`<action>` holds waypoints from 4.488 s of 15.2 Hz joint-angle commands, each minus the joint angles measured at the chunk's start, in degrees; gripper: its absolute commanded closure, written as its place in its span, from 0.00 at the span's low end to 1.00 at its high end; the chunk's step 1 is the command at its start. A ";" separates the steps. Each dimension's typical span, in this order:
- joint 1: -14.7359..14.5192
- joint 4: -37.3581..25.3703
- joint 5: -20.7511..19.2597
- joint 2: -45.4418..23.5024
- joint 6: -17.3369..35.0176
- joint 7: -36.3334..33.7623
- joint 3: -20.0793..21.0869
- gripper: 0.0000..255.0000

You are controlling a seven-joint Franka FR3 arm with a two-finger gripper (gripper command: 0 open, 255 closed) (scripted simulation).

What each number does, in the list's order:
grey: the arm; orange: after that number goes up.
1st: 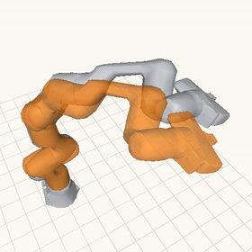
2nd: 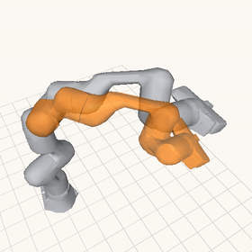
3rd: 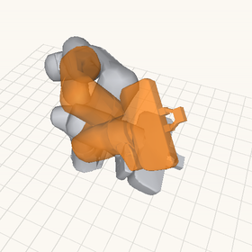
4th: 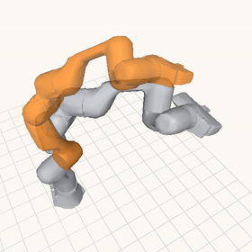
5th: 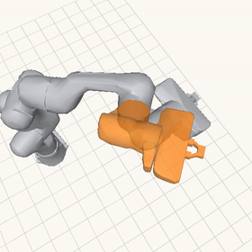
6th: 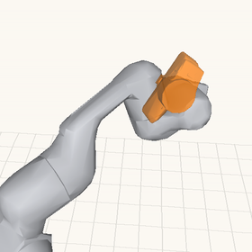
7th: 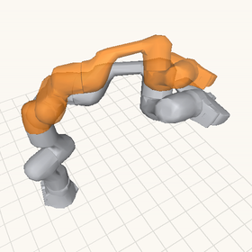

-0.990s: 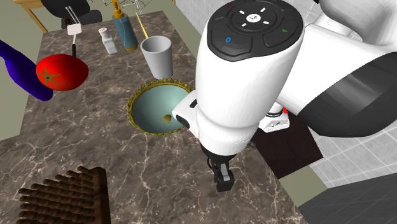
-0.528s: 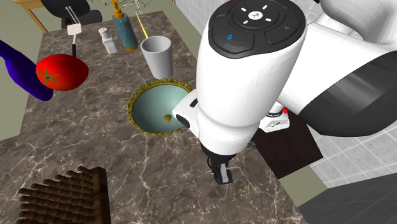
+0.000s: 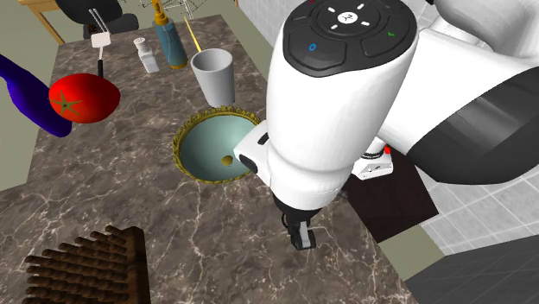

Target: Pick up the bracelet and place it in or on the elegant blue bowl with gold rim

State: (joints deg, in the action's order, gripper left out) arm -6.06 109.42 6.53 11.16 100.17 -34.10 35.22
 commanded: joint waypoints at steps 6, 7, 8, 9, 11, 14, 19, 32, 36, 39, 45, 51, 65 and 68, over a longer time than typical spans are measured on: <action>0.21 -5.49 -0.45 -0.66 -5.06 -0.30 -0.14 1.00; 0.24 -6.39 -0.54 -0.80 -5.84 -0.37 -0.14 1.00; 0.27 -7.30 -0.63 -0.96 -6.62 -0.45 -0.14 1.00; 0.29 -8.23 -0.73 -1.13 -7.40 -0.53 -0.13 1.00; 0.34 -10.15 -0.96 -1.53 -8.97 -0.72 -0.09 1.00; 0.39 -13.16 -1.37 -2.27 -11.36 -1.07 0.03 1.00; 0.41 -18.60 -2.23 -3.87 -15.43 -1.80 0.38 1.00; -0.63 -34.99 -6.04 -10.48 -26.44 -4.81 2.38 1.00; 1.89 -36.50 -6.78 -11.64 -27.03 0.54 -0.25 1.00; 3.59 -38.64 -7.78 -13.39 -27.69 4.19 -1.88 1.00; 6.31 -47.27 -11.34 -20.12 -30.39 11.34 -4.74 1.00; 8.24 -36.52 -8.73 -15.51 -23.65 12.74 -5.59 1.00; 9.39 -24.69 -6.59 -11.29 -15.50 14.16 -6.42 1.00; 9.39 -24.70 -6.60 -11.29 -15.52 14.15 -6.42 1.00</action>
State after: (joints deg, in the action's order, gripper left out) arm 3.33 84.71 -0.07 -0.13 84.65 -19.95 28.80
